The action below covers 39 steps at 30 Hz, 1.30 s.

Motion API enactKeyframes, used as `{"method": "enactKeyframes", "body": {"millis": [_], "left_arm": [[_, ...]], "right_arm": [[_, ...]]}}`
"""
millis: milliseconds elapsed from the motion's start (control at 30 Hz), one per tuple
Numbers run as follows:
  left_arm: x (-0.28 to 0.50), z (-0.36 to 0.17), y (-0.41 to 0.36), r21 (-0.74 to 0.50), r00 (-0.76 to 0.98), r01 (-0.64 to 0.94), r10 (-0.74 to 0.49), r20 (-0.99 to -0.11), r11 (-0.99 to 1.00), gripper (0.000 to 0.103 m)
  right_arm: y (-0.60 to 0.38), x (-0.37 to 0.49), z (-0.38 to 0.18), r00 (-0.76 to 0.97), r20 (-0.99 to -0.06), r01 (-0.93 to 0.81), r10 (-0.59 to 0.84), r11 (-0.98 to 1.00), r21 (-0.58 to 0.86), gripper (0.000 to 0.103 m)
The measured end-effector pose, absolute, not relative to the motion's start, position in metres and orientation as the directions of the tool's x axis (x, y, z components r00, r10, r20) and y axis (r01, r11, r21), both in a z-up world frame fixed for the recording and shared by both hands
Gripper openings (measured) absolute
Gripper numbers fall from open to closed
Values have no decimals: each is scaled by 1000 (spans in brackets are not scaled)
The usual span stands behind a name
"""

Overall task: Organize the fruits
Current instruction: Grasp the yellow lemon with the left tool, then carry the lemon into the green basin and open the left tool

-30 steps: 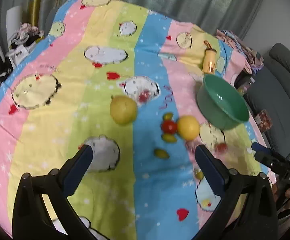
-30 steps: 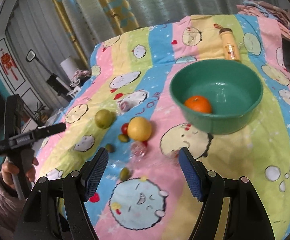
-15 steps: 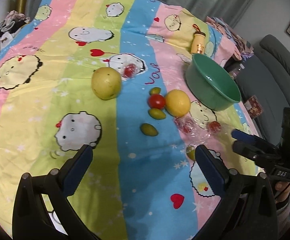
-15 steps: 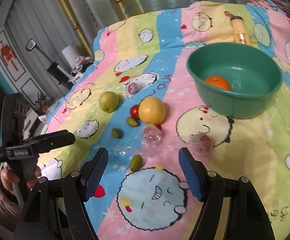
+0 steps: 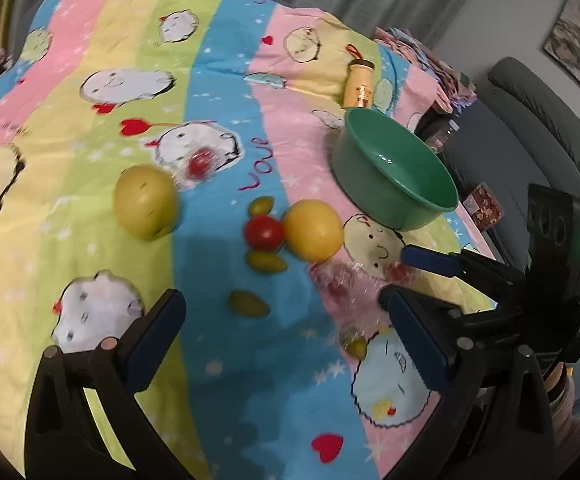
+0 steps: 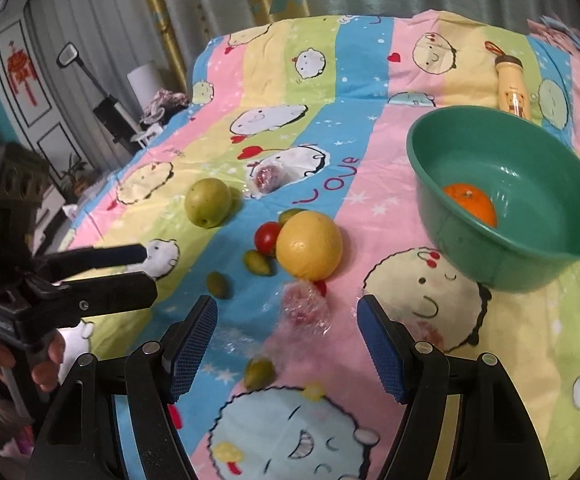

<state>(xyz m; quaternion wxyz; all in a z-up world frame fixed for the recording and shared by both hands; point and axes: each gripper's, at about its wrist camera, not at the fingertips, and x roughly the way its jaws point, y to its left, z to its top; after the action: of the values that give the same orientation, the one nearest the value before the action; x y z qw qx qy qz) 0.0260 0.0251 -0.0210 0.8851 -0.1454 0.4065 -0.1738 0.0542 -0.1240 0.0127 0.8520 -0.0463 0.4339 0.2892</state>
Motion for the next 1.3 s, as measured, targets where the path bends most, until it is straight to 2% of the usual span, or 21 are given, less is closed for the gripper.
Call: {"method": "enactKeyframes", "body": {"millis": [267, 333, 500, 600, 667, 800, 933, 1100, 1300], "left_arm": [[66, -21, 2, -379, 600, 271, -463, -653, 885, 92], [78, -21, -1, -397, 588, 284, -486, -647, 873, 86], [96, -24, -8, -396, 562, 310, -502, -657, 864, 82], [106, -30, -13, -407, 533, 313, -513, -673, 858, 73], [111, -35, -17, -406, 517, 312, -512, -686, 859, 71], [118, -41, -23, -383, 497, 319, -497, -712, 867, 53], [122, -43, -22, -369, 495, 309, -480, -724, 876, 49], [125, -45, -19, -387, 481, 299, -488, -729, 872, 50], [123, -43, -18, -398, 489, 291, -493, -719, 870, 50]], "right_arm": [[-108, 85, -2, 423, -790, -571, 443, 807, 147, 73], [-106, 90, -3, 419, -790, -578, 447, 803, 147, 73], [-105, 107, -6, 385, -773, -590, 504, 778, 214, 73], [-105, 115, -16, 363, -781, -578, 508, 780, 239, 73], [-104, 119, -22, 346, -787, -569, 511, 781, 257, 73], [-104, 120, -27, 327, -778, -568, 536, 770, 292, 73], [-105, 124, -33, 311, -778, -562, 546, 766, 313, 67], [-103, 125, -37, 310, -780, -558, 543, 768, 313, 58], [-107, 125, -37, 323, -766, -538, 556, 774, 335, 56]]}}
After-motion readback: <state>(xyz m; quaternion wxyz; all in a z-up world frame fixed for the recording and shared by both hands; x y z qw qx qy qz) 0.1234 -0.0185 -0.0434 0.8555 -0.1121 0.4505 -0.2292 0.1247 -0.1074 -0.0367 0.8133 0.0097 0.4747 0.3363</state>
